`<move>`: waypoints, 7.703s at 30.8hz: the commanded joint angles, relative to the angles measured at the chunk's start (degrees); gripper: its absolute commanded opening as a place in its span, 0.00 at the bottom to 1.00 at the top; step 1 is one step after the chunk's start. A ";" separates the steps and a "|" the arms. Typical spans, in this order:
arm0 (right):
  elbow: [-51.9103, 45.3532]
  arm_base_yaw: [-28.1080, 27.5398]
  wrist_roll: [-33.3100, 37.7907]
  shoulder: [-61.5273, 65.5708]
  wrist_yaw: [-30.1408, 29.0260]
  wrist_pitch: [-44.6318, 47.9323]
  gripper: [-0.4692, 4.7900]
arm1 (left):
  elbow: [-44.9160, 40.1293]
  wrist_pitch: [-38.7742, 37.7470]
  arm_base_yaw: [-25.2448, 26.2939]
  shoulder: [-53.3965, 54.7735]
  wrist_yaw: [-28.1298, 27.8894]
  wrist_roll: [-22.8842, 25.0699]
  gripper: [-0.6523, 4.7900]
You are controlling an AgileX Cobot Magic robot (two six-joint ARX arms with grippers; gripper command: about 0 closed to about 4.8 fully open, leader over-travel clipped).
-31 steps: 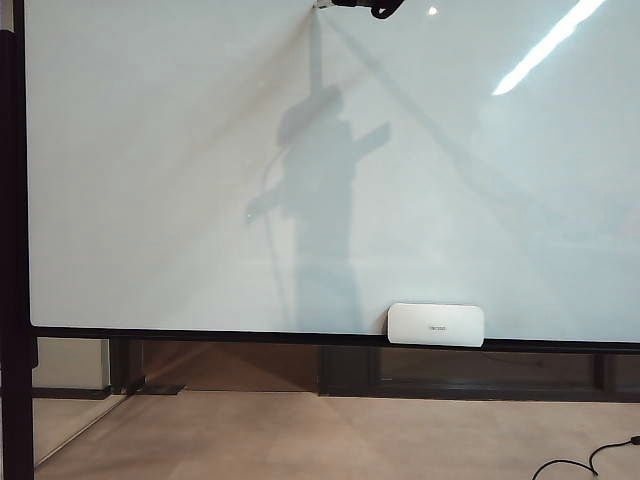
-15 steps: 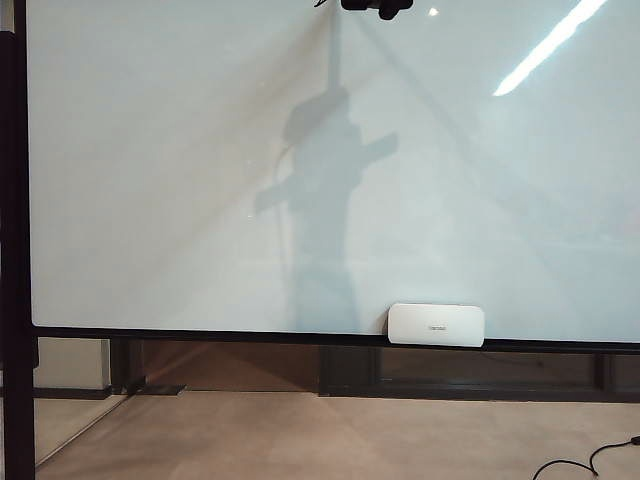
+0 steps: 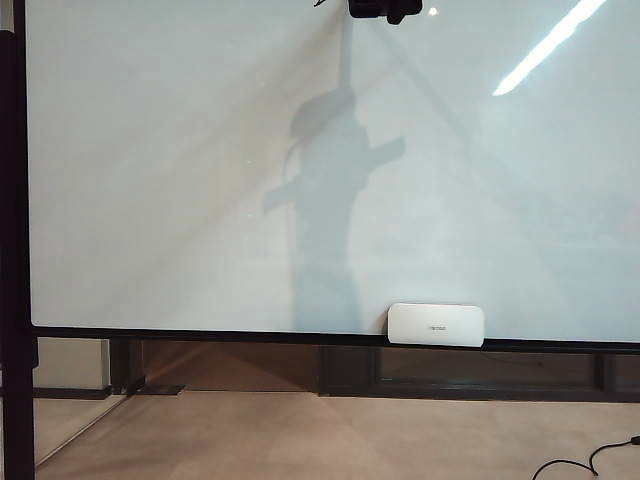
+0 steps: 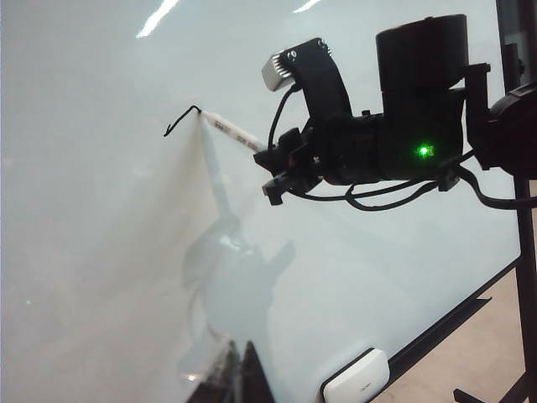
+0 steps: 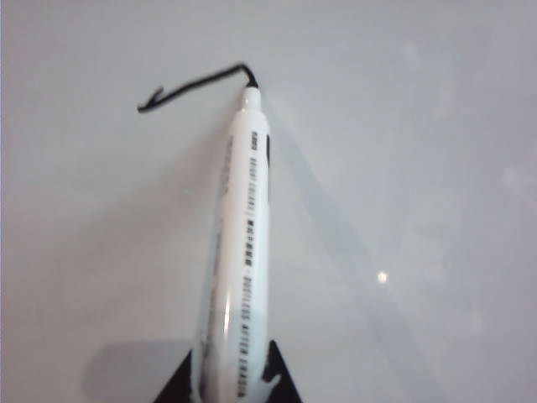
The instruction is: Reach to the right to find the marker pen, pick it up, and write the number 20 on the whiteboard.
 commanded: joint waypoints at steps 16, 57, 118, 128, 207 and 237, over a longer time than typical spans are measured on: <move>0.31 -1.79 3.50 1.18 -0.55 -12.24 0.09 | 0.33 0.70 0.00 -0.11 -1.07 1.55 0.11; 0.33 -3.13 2.14 4.92 -11.04 -12.57 0.09 | 0.33 0.72 0.00 -0.11 -1.09 1.60 0.11; 0.26 -4.26 -0.57 -7.02 -6.03 -16.35 0.09 | 0.33 -2.71 0.00 -0.50 10.16 -4.04 0.11; 0.28 -5.66 0.07 -6.27 -5.70 -15.87 0.09 | 0.33 -3.61 0.00 -0.39 10.69 -5.33 0.11; 5.66 -8.02 5.73 2.27 -6.34 -29.81 0.09 | 2.56 -10.36 0.00 0.20 7.89 -1.25 0.11; 5.66 -8.41 6.75 5.03 -1.60 -33.59 0.09 | 2.56 -10.03 0.00 0.20 7.69 -0.31 0.11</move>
